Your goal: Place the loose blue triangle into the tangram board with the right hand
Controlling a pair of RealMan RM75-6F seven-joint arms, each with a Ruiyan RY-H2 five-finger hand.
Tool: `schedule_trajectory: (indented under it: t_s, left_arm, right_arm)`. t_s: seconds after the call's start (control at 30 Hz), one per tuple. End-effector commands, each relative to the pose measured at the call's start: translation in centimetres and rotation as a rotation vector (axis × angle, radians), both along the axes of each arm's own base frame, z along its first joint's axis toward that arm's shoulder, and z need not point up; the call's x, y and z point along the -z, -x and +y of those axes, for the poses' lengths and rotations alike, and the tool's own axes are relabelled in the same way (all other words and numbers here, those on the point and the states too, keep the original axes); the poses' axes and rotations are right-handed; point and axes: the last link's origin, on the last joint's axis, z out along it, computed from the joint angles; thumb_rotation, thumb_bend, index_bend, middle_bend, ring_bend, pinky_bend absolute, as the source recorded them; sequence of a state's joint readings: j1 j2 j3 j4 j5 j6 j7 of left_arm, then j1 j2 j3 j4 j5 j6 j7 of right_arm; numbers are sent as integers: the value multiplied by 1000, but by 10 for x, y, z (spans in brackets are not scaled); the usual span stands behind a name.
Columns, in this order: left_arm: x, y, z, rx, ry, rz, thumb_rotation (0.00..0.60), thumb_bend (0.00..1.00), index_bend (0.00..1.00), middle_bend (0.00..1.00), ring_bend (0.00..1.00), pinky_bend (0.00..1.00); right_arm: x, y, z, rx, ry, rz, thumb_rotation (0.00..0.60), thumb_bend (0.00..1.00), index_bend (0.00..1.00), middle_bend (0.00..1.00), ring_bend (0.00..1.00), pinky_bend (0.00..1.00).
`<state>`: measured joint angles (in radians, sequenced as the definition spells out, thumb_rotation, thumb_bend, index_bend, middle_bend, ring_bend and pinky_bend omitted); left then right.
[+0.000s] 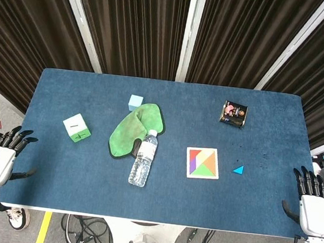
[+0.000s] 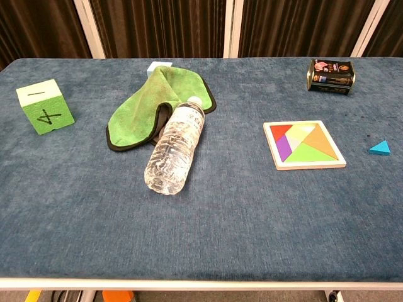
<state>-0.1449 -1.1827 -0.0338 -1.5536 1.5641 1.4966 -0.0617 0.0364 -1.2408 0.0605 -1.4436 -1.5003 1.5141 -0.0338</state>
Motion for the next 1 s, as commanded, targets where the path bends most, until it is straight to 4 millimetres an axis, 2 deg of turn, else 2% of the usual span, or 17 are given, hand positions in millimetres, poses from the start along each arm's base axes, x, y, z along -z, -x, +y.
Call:
schedule_trajectory:
  t_s: [0.03, 0.37, 0.5, 0.67, 0.8, 1.0]
  left_arm:
    - [0, 0, 0, -1, 2, 0, 600, 73, 262, 155, 38, 149]
    - [0, 1, 1, -3, 3, -1, 600, 74, 262, 155, 38, 149]
    - [2, 0, 1, 3, 13, 1, 600, 74, 262, 155, 38, 149]
    - [4, 0, 1, 1, 17, 7, 600, 74, 262, 155, 38, 149]
    - [7, -1, 2, 0, 21, 17, 600, 74, 262, 155, 38, 150]
    - [10, -1, 3, -5, 30, 26, 600, 74, 262, 155, 38, 149]
  right_arm:
    - [0, 0, 0, 1, 0, 1, 600, 181, 0, 0, 0, 0]
    - [0, 2, -12, -1, -29, 41, 600, 181, 0, 0, 0, 0]
    - [-1, -1, -33, -37, -89, 109, 600, 188, 0, 0, 0, 0]
    - [3, -8, -63, -106, -253, 190, 600, 263, 0, 0, 0, 0]
    - [13, -15, -85, -152, -396, 285, 600, 265, 0, 0, 0, 0]
    - [31, -23, -103, -215, -514, 387, 600, 265, 0, 0, 0, 0]
